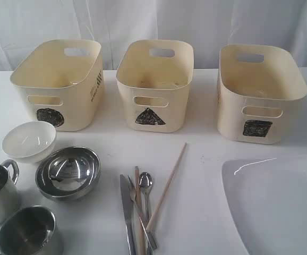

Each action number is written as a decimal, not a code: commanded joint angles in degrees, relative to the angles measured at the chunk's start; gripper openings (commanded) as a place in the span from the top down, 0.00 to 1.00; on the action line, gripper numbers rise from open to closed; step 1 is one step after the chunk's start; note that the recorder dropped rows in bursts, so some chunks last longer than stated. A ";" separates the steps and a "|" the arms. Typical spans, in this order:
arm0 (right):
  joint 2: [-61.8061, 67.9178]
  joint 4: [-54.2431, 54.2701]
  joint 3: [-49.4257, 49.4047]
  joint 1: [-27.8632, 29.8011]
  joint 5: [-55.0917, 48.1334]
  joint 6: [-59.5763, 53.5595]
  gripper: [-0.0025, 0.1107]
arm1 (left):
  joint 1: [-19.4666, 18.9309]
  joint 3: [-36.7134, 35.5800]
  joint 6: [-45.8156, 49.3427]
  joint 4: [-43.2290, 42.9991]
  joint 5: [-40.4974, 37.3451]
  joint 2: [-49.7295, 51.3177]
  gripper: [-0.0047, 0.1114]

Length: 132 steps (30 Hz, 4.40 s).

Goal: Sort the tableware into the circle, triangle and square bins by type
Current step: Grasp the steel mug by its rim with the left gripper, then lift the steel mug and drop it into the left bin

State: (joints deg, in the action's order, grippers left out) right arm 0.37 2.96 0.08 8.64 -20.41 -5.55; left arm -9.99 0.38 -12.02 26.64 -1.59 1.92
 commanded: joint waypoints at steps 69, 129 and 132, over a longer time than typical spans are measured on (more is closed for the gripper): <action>-0.37 -0.02 -0.08 -0.20 0.34 0.23 0.98 | 0.02 47.17 36.33 -7.84 -31.87 86.44 0.39; -0.37 -0.02 -0.08 -0.20 0.34 1.72 0.98 | 19.34 85.05 29.64 -23.53 -5.42 106.66 0.53; -0.37 -0.02 -0.08 -0.20 0.34 1.72 0.98 | 19.34 85.05 29.64 -23.53 -6.70 105.63 0.51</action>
State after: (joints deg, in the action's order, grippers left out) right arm 0.37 2.96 0.08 8.64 -20.41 -4.07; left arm 9.15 85.08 18.47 3.12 -6.17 109.21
